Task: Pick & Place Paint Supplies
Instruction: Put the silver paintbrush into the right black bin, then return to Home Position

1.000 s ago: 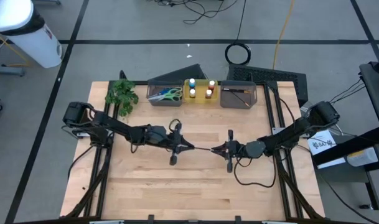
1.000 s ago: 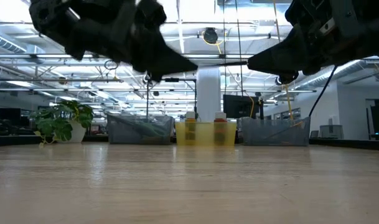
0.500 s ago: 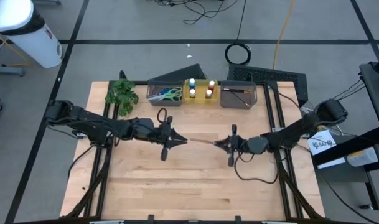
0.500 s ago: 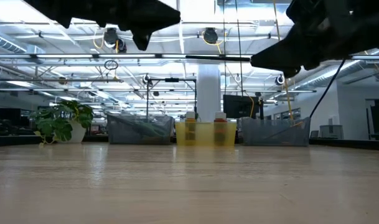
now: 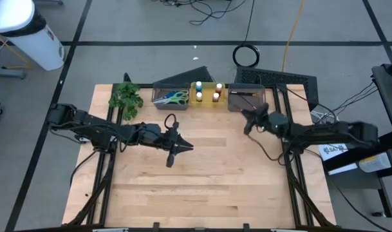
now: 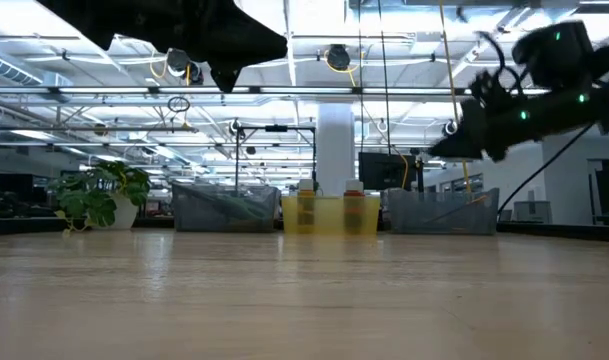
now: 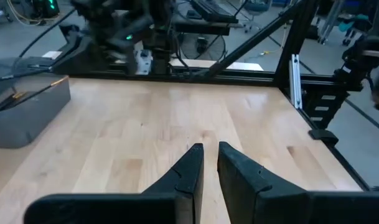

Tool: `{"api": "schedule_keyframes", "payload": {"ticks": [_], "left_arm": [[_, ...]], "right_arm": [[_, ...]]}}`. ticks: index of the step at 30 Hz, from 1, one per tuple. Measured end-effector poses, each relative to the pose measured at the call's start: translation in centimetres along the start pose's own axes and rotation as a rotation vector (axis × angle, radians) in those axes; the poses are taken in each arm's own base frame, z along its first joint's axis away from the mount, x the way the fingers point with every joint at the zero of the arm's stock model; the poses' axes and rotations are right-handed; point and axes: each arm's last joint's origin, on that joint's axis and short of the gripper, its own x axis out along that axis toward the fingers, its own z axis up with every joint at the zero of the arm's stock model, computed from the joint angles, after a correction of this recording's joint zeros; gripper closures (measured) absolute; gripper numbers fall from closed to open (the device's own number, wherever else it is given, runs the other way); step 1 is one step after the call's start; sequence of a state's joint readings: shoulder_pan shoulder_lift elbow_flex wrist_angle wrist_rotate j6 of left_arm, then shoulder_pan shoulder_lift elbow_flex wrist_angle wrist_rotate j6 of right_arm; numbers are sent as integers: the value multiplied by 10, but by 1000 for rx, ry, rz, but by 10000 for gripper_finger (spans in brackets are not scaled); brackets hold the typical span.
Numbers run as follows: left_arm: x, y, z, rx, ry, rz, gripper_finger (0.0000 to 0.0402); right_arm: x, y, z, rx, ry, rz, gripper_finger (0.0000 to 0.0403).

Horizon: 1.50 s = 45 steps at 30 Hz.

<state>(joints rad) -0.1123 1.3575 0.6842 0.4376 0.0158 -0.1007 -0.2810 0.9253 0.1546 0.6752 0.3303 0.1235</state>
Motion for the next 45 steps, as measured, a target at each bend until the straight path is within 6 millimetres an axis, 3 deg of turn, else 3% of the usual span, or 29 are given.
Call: {"api": "schedule_keyframes", "payload": {"ticks": [3,12,27,32,38,41,45], "left_arm": [[0,0,0,19,1,0,344],[0,4,1,24,-3,14,344],[-2,4,-5,61,60,8,344],[-31,4,15,72,40,25,344],[-87,1,25,131,62,25,344],[-111,1,15,167,8,21,344],[-135,5,-20,177,-20,48,344]], "right_arm": [[-2,-25,-11,48,26,-65,399],[-2,-62,-14,63,42,-254,386],[-3,-68,-9,193,-30,-283,275],[-5,-63,-2,378,-77,-108,265],[-13,-49,9,287,-74,341,264],[-17,-47,11,313,-80,371,264],[-19,-47,12,324,-73,370,264]]}}
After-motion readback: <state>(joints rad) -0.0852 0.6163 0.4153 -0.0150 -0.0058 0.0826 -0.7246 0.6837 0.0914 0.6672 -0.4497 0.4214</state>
